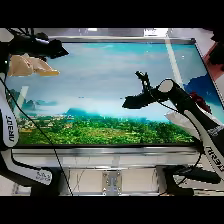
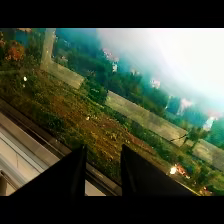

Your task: Fold the shirts.

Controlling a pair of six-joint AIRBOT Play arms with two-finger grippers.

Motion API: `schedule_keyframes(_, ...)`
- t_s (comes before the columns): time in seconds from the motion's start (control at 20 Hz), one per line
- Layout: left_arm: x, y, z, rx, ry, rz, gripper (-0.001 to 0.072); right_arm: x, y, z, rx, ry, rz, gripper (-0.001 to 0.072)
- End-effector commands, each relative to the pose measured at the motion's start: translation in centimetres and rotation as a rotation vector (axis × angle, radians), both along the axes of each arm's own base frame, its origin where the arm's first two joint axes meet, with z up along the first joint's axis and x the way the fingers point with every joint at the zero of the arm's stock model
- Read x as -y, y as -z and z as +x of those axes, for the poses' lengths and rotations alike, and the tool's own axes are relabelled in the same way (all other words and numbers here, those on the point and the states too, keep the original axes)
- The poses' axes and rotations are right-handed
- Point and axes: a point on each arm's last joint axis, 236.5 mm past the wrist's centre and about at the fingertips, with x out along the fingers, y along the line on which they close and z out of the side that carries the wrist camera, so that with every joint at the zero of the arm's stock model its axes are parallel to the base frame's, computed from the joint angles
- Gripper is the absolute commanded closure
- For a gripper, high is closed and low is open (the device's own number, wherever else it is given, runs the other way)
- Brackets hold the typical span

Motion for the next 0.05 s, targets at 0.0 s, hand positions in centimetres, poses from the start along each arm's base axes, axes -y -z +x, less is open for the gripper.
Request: schedule_keyframes(0.0,0.01,-0.02,-0.02,0.0,0.0,0.0,0.0693,-0.26,0.02,-0.19,-0.004,-0.005,0.001,0.0437)
